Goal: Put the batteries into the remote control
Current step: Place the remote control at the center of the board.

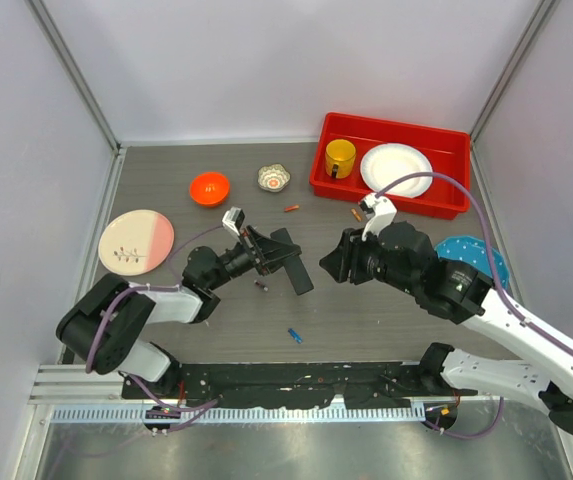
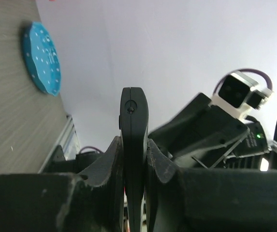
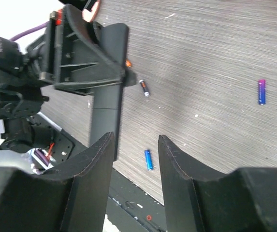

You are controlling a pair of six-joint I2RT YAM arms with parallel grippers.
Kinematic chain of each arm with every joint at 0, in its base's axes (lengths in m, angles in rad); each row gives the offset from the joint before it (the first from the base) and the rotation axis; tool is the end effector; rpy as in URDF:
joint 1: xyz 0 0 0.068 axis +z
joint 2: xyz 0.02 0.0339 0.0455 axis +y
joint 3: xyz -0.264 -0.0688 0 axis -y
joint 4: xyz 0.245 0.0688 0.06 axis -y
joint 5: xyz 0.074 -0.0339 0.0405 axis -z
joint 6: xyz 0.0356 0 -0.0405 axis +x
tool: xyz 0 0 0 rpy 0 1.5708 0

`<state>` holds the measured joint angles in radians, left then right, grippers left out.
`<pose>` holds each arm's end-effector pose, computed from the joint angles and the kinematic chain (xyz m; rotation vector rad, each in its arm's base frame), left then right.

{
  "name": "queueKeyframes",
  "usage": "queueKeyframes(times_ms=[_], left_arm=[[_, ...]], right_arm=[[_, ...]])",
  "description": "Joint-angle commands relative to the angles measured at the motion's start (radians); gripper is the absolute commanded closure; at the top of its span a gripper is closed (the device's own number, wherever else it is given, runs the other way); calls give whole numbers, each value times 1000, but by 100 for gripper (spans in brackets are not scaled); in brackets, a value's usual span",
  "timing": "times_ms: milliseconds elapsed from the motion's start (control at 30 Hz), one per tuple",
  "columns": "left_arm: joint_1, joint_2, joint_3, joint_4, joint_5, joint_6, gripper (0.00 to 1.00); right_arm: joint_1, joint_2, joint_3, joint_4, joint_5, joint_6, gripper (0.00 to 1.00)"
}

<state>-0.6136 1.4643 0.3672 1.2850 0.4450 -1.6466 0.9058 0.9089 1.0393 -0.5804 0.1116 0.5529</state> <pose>0.2049 -0.1630 0.2052 -0.4470 1.7528 -2.0749 0.1212 0.1481 0.3655 -0.2980 2.0931 0.7955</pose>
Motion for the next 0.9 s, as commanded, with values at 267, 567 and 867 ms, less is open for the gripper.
queueKeyframes(times_ms=[267,567,867], left_arm=[[72,-231,209,-966,112,474,100],[74,-136,612,-1843,-378,886,100],[58,43,823,-2182,-866,1010,100]], right_arm=[[-4,-96,-102,7,255,-22,53],[-4,-137,-122,-50,281,-39,53],[-4,-174,-150,-68,287,-48,53]])
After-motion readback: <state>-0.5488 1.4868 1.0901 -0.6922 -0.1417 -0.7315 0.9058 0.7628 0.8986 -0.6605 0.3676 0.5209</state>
